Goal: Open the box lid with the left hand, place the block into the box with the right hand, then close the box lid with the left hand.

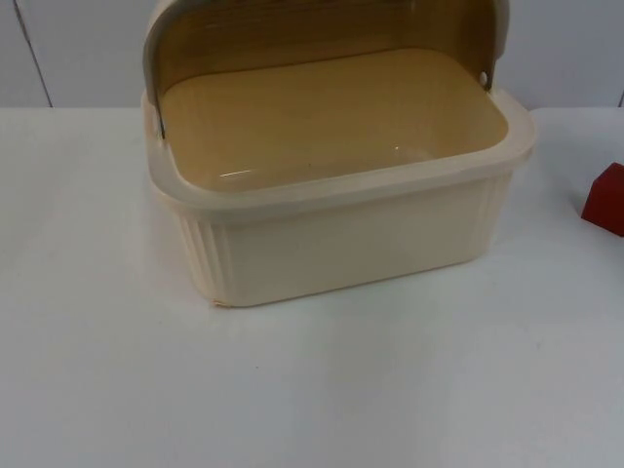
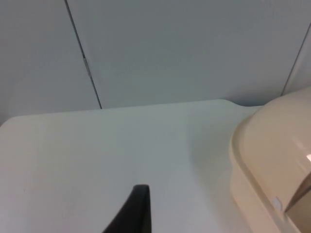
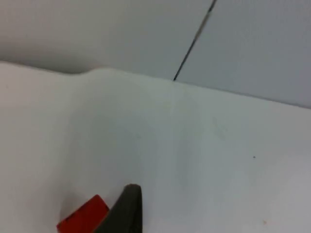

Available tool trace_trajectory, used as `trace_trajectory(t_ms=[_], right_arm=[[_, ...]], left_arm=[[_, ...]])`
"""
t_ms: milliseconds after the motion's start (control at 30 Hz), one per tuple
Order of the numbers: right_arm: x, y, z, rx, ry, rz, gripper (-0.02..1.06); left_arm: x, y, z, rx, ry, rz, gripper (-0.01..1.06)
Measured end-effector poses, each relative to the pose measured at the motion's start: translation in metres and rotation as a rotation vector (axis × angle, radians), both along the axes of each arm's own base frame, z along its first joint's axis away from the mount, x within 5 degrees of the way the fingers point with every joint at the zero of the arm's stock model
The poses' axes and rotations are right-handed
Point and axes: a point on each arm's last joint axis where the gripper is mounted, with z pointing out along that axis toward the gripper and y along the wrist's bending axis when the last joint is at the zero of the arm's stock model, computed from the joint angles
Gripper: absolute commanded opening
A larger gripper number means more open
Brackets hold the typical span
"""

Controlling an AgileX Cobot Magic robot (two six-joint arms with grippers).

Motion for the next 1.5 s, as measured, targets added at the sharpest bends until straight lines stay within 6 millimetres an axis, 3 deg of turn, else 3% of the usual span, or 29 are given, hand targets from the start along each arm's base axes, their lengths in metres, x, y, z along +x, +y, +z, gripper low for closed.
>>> trace_trajectory(t_ms=[100,333,500,967,1200,1500], right_arm=[[0.014,0.002,-0.026,-0.019,0.039,0.038,1.04],[0.031,0.008,-0.058,0.045,0.052,0.065,1.04],[0.045,0.012,-0.098,0.013,0.104,0.14,1.04],[0.056,0.017,-0.169,0.07,0.23,0.166,1.04],[0.056,0.018,-0.185,0.04,0.271,0.209,1.04],[0.061,0.025,-0.19,0.082,0.284,0.272,1.04]], left_arm=[[0.0,0.0,0.0,0.0,0.005,0.0,1.04],[0.0,0.0,-0.001,0.001,0.007,0.0,1.04],[0.0,0.0,-0.001,0.007,0.009,-0.004,1.04],[-0.001,0.001,-0.001,0.028,0.013,-0.003,1.04],[-0.001,0.001,-0.001,0.032,0.015,-0.002,1.04],[-0.001,0.001,-0.001,0.032,0.015,-0.002,1.04]])
